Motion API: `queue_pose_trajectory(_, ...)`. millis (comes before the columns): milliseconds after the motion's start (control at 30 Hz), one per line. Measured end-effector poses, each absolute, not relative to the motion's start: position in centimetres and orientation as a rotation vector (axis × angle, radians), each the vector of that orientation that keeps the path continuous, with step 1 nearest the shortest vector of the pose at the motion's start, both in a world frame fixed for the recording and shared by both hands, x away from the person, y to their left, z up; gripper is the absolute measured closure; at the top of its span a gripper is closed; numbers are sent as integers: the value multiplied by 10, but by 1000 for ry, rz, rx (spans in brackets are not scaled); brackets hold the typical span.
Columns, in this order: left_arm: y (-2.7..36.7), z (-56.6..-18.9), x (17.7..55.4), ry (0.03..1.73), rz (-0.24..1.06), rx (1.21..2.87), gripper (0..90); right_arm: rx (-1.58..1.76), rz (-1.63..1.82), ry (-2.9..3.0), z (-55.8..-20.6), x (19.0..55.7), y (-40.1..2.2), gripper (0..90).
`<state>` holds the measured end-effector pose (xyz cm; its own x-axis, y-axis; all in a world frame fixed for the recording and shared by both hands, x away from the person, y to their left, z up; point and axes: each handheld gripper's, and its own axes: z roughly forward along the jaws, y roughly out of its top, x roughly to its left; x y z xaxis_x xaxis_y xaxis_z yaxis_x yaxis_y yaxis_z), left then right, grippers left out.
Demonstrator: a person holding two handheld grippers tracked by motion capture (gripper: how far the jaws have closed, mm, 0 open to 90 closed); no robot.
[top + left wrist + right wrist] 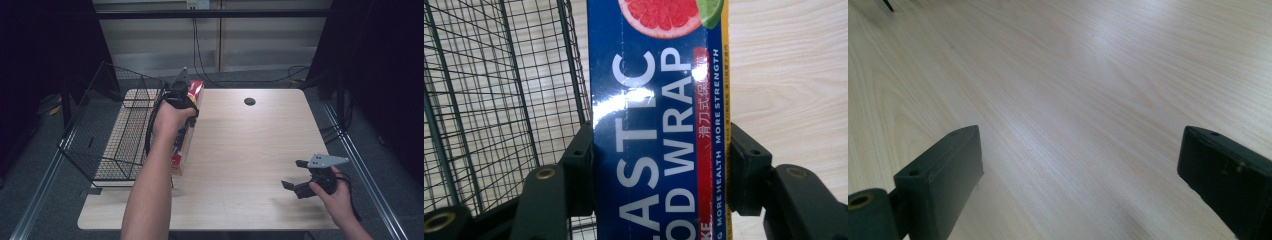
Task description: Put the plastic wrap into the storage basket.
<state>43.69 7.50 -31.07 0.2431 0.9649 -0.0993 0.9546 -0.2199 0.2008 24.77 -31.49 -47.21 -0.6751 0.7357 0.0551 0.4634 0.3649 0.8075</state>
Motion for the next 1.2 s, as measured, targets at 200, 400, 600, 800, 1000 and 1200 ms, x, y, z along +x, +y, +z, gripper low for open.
queue_pose_trajectory(200, 81, -302, 436, 1812, 67, 2291, 435, 1059, 1215, 2318, -472, 247, -315, 37)
queue_pose_trajectory(400, 88, -292, 434, 1809, 58, 2299, 435, 1056, 1211, 2323, -472, 247, -314, 38)
queue_pose_trajectory(600, 97, -285, 434, 1815, 65, 2304, 437, 1056, 1210, 2323, -472, 247, -314, 37)
queue_pose_trajectory(800, 104, -279, 434, 1823, 70, 2316, 437, 1058, 1212, 2325, -473, 247, -313, 37)
queue_pose_trajectory(1000, 110, -272, 433, 1830, 83, 2309, 437, 1055, 1212, 2329, -473, 248, -313, 38)
queue_pose_trajectory(1200, 116, -263, 432, 1849, 97, 2294, 437, 1055, 1211, 2330, -473, 248, -313, 38)
